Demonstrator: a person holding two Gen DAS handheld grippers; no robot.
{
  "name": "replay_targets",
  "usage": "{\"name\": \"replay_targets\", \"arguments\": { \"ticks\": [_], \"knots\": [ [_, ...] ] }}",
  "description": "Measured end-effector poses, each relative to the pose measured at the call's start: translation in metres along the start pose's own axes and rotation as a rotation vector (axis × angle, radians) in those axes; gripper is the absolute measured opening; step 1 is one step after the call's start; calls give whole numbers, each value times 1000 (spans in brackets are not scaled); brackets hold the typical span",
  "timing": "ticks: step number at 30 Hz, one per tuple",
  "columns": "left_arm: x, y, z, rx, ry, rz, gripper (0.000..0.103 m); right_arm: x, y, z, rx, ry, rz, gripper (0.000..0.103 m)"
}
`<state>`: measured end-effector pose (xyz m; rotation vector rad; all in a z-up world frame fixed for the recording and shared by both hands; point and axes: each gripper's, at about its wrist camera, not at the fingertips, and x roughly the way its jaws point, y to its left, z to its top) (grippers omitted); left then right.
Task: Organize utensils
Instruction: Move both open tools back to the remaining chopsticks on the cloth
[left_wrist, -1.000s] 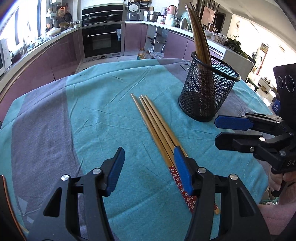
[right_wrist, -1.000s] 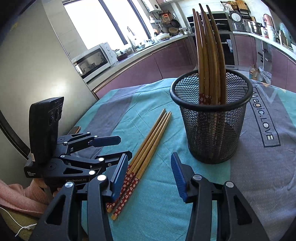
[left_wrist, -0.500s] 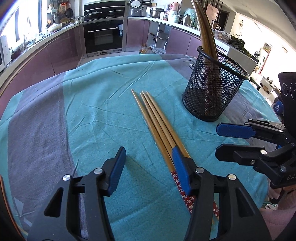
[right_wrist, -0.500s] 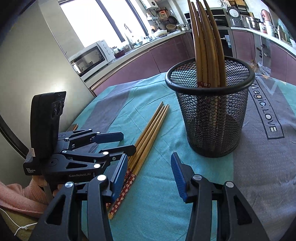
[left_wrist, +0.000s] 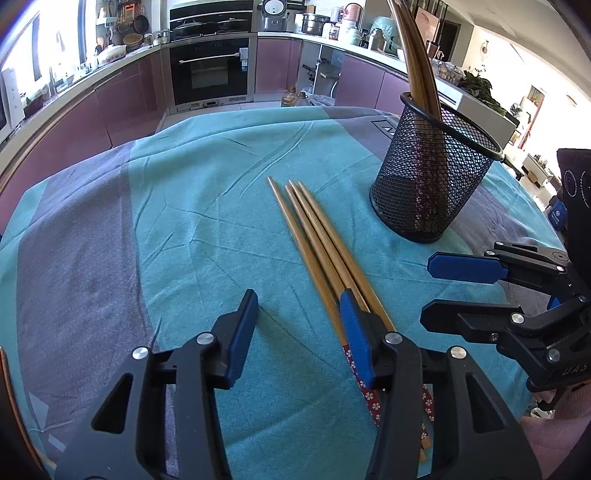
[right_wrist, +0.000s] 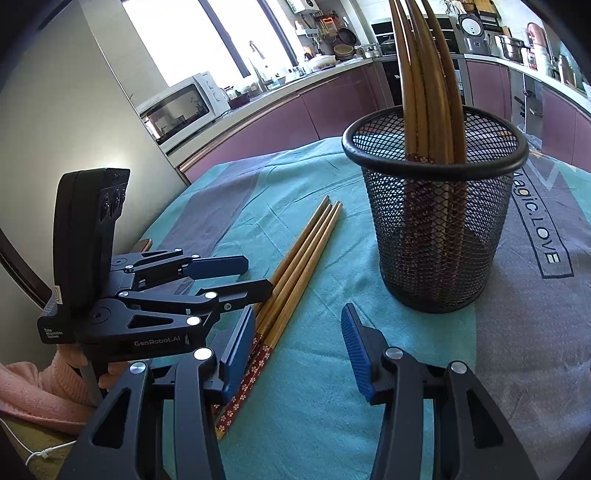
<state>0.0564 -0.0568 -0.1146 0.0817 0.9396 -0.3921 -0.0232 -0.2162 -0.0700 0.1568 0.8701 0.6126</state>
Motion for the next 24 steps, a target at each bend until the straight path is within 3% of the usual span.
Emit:
{"name": "replay_targets", "arguments": {
  "ticks": [6, 16, 24],
  "knots": [
    [0, 2, -3, -1, 1, 14, 45, 8, 8, 4, -19, 16, -32, 46],
    [-2, 8, -5, -23, 9, 15, 33, 25, 15, 7, -58, 52, -94, 46],
    [-1, 9, -3, -16, 12, 10, 29, 30, 21, 9, -113, 63, -168, 39]
  ]
}}
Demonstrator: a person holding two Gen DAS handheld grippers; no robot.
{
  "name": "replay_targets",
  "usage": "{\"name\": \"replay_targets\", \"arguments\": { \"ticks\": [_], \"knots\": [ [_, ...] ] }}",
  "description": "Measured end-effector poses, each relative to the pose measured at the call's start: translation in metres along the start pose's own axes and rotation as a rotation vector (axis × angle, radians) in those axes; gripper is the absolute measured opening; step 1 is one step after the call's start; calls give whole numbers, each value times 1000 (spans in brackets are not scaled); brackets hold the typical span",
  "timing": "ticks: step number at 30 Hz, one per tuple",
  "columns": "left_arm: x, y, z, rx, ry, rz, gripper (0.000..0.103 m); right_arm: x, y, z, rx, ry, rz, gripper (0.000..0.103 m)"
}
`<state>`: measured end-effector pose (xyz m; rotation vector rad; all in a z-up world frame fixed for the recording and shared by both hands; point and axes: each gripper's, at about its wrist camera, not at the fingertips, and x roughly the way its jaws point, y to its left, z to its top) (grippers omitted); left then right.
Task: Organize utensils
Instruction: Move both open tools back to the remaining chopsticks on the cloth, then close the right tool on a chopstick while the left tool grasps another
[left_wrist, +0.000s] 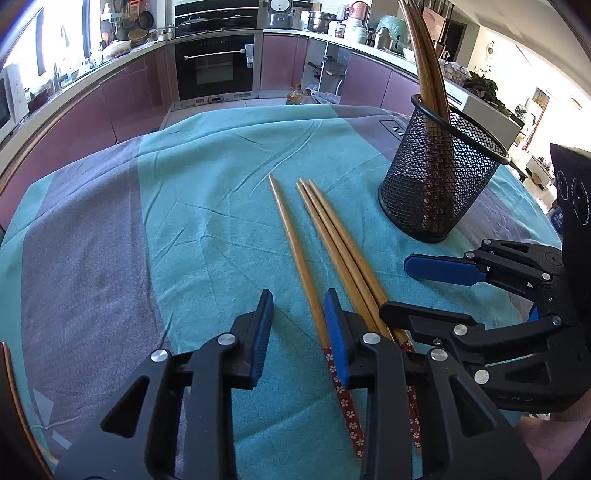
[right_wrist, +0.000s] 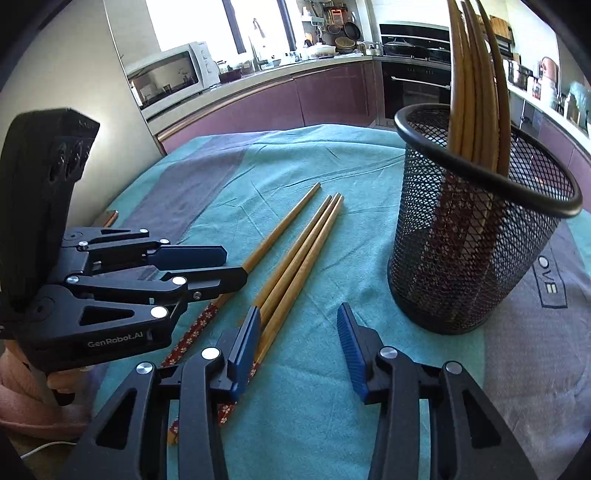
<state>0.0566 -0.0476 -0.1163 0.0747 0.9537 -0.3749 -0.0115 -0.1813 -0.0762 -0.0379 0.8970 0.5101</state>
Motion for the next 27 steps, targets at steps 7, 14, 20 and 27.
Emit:
{"name": "replay_targets", "arguments": {
  "ticks": [7, 14, 20, 27],
  "knots": [
    [3, 1, 6, 13, 7, -5, 29, 1, -4, 2, 0, 20, -41, 23],
    [14, 1, 22, 31, 16, 14, 29, 7, -5, 9, 6, 15, -73, 24],
    [23, 1, 33, 31, 16, 36, 22, 18, -7, 19, 17, 1, -80, 23],
    [24, 2, 36, -3, 9, 23, 9, 17, -16, 18, 78, -14, -53, 7]
  ]
}}
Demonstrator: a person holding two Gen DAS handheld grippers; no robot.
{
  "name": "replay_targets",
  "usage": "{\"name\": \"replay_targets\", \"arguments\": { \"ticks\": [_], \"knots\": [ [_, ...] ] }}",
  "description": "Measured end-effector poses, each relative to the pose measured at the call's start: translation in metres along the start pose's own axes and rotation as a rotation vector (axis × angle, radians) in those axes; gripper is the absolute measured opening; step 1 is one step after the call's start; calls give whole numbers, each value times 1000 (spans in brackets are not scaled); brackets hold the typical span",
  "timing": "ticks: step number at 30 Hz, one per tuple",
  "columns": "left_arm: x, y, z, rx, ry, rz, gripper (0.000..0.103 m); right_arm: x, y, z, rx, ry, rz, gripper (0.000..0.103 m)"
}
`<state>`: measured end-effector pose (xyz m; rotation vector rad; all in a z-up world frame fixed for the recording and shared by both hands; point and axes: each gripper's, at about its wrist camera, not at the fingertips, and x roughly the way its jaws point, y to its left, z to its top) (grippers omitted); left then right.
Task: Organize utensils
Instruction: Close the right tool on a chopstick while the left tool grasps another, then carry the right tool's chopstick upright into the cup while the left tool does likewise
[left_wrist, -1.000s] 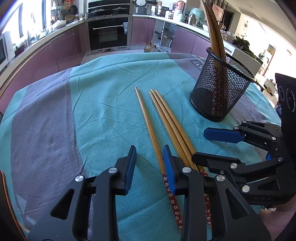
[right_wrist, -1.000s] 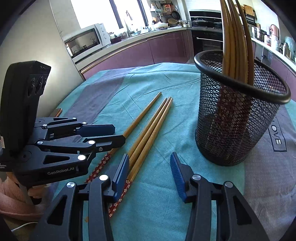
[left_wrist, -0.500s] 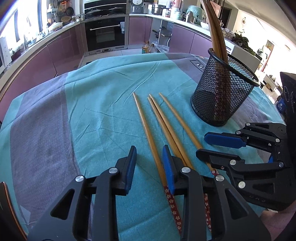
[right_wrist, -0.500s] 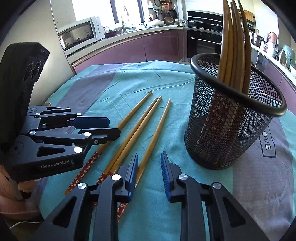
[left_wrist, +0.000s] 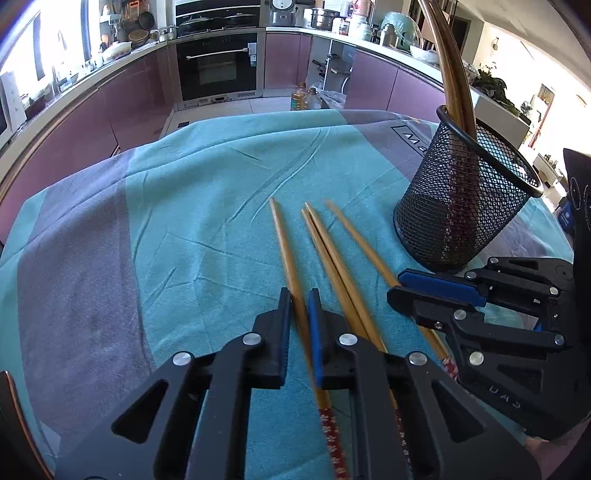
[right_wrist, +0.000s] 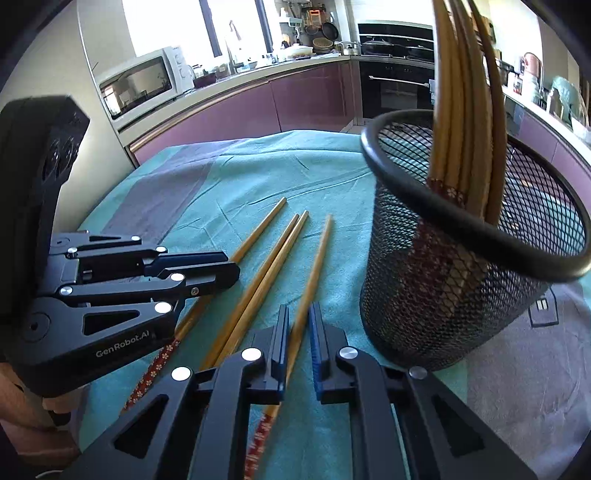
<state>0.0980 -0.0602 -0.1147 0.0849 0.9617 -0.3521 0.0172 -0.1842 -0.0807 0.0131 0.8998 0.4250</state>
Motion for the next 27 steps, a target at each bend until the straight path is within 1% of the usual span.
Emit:
{"name": "replay_targets", "arguments": {
  "ticks": [7, 14, 19, 23, 27],
  "knots": [
    [-8, 2, -6, -31, -14, -18, 8, -13, -8, -5, 45, -27, 38, 6],
    [-34, 2, -8, -32, -65, -57, 8, -38, -8, -5, 43, -82, 116, 6],
    [-60, 2, -9, -16, -114, -104, 8, -60, -13, -7, 48, -127, 157, 6],
    [-89, 0, -11, -2, -155, -147, 8, -79, -18, -7, 57, -175, 178, 5],
    [-115, -1, -10, 9, -196, -202, 8, -98, -25, -6, 71, -224, 197, 5]
  ]
}}
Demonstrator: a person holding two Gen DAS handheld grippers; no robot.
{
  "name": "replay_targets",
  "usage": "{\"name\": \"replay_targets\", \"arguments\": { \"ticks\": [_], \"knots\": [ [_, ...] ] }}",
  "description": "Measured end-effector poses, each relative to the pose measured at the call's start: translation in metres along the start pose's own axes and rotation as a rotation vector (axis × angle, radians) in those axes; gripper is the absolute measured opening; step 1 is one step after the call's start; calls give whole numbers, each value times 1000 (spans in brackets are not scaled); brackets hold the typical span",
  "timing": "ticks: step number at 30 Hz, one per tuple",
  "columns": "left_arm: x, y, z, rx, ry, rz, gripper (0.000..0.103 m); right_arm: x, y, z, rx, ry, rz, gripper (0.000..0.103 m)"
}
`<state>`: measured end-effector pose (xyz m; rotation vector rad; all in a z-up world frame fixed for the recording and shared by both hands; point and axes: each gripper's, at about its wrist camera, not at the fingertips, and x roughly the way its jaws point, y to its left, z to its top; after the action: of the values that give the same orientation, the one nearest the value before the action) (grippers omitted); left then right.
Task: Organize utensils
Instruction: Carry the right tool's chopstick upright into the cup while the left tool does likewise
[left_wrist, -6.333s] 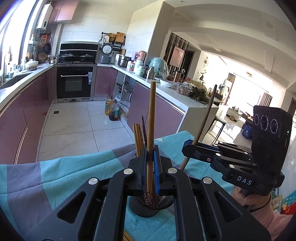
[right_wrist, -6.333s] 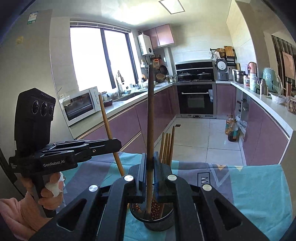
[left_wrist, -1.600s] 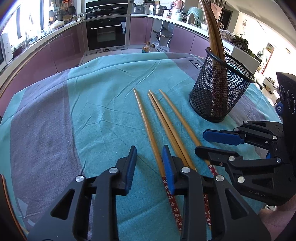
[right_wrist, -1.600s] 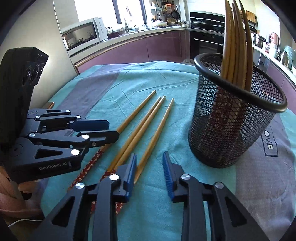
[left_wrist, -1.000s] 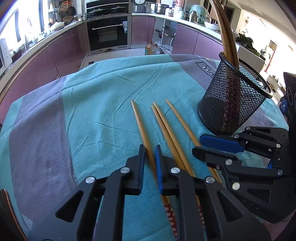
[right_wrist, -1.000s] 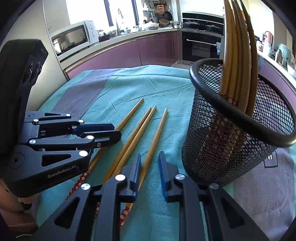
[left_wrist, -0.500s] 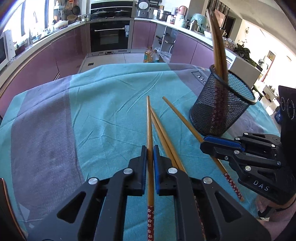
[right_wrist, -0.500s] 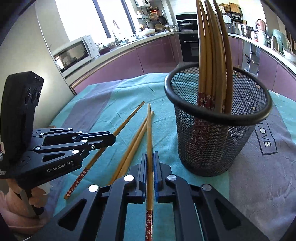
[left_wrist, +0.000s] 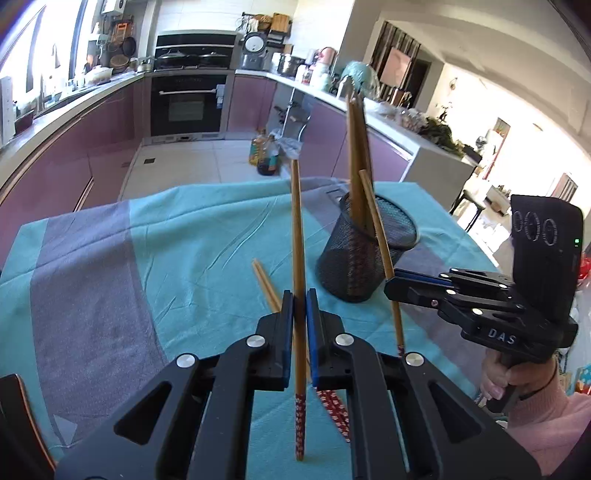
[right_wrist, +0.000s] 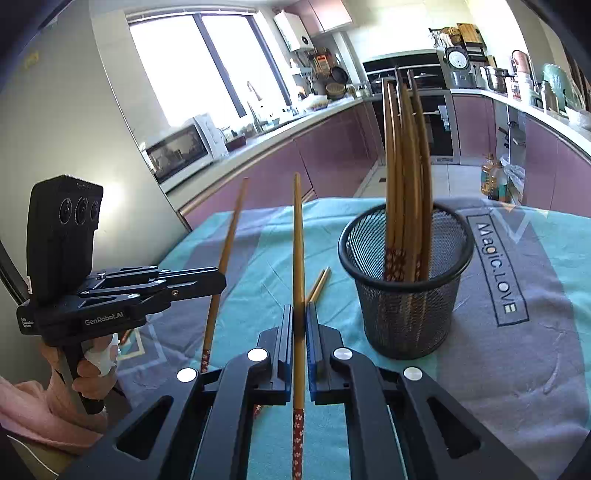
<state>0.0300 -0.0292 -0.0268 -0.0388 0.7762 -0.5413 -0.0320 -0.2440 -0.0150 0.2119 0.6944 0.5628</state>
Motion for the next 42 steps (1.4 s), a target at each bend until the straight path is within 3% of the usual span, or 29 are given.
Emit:
{"name": "replay_targets", "arguments": {
  "ticks": [14, 30, 34, 42],
  "knots": [
    [-55, -21, 34, 12, -142, -108, 8, -45, -6, 27, -4, -136, 28, 5],
    [-74, -74, 102, 87, -289, -165, 8, -97, -11, 86, -111, -295, -71, 5],
    [-66, -82, 114, 94, -291, -152, 8, -97, -14, 93, -118, -301, -103, 5],
    [-22, -86, 114, 99, -187, -110, 8, -68, -26, 92, -128, -217, -144, 5]
  ]
}}
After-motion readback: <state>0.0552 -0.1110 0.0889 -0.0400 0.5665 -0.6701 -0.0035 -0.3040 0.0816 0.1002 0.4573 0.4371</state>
